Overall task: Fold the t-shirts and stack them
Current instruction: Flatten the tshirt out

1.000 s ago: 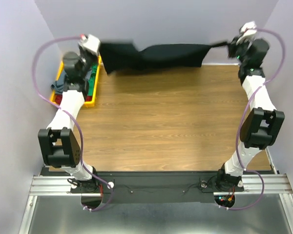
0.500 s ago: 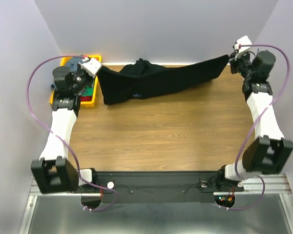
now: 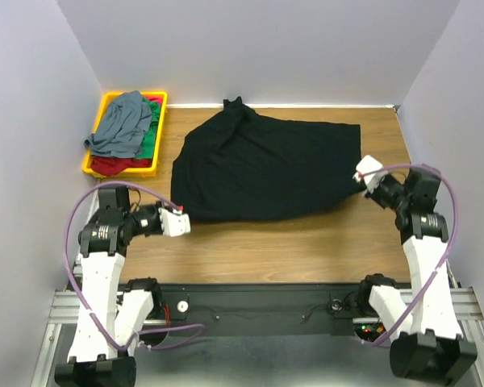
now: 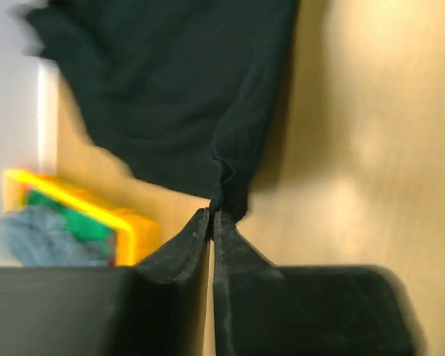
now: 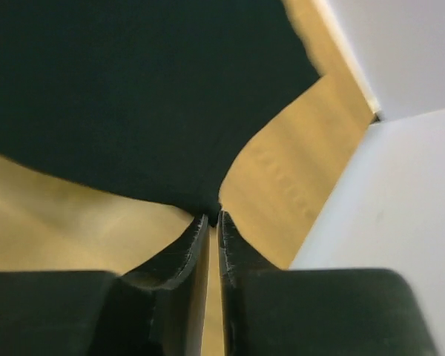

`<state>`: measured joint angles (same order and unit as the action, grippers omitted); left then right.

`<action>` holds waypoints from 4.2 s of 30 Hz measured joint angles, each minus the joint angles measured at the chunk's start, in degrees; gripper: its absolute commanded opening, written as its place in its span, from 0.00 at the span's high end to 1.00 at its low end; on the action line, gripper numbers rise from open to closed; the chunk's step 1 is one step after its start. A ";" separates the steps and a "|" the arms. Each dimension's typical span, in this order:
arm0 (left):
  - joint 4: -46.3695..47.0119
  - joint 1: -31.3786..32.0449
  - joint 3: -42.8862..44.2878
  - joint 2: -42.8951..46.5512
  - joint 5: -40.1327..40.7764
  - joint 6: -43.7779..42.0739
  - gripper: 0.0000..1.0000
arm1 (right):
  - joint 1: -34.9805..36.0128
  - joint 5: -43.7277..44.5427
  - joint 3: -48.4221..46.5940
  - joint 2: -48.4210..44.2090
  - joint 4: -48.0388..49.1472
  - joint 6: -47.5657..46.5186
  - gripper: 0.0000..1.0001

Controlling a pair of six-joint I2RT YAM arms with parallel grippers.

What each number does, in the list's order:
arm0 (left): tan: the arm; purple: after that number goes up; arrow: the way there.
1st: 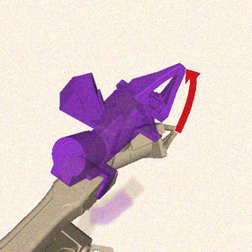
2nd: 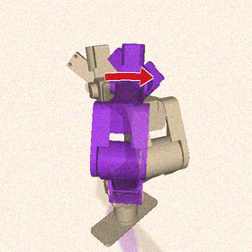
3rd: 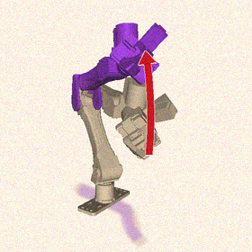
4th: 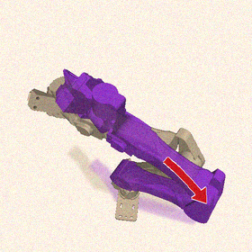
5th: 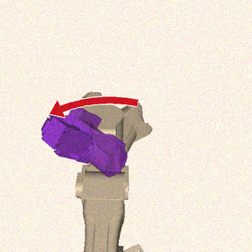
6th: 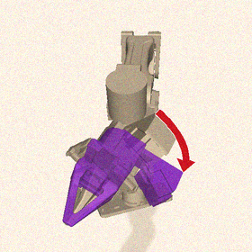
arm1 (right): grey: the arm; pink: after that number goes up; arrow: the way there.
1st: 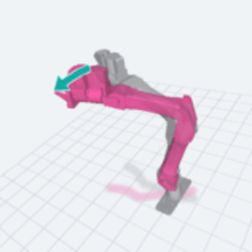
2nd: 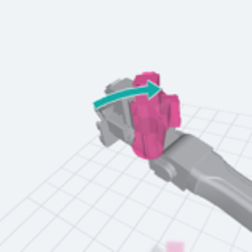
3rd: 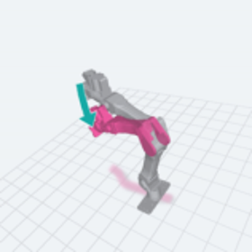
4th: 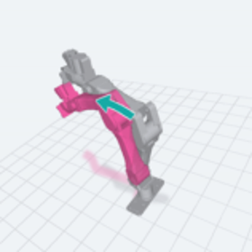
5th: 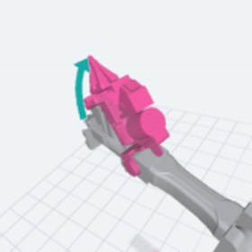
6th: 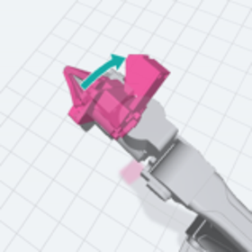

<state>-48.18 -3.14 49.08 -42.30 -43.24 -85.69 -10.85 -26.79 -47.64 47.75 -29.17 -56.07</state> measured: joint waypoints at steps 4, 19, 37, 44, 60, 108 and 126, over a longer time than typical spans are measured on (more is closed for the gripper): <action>-7.85 0.04 -3.37 3.80 2.14 -5.49 0.48 | 0.00 0.55 1.70 -5.44 -9.73 -5.88 0.09; 1.18 0.59 0.68 -9.86 5.31 16.39 0.54 | 0.00 -0.50 -13.31 17.44 -19.21 0.76 0.21; 20.28 26.73 1.57 -41.09 16.24 46.77 0.51 | 3.23 -0.04 -20.26 46.10 -17.57 26.01 0.40; 23.93 28.74 0.46 -44.61 21.03 50.14 0.52 | 3.39 1.51 -20.26 48.76 -16.46 29.62 0.40; 24.39 30.23 0.55 -46.27 23.56 51.08 0.84 | 3.39 3.67 -20.37 48.76 -15.37 30.42 0.41; 27.34 22.71 12.74 -53.75 34.14 45.70 0.68 | 4.28 16.31 -20.41 56.00 -14.45 27.67 0.46; 7.10 39.06 4.31 -43.08 23.52 40.15 0.75 | 4.76 28.30 -12.26 47.60 -17.05 15.15 0.46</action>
<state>-41.08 35.92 53.39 -85.38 -19.73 -45.54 -6.09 1.52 -59.90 95.35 -46.22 -40.93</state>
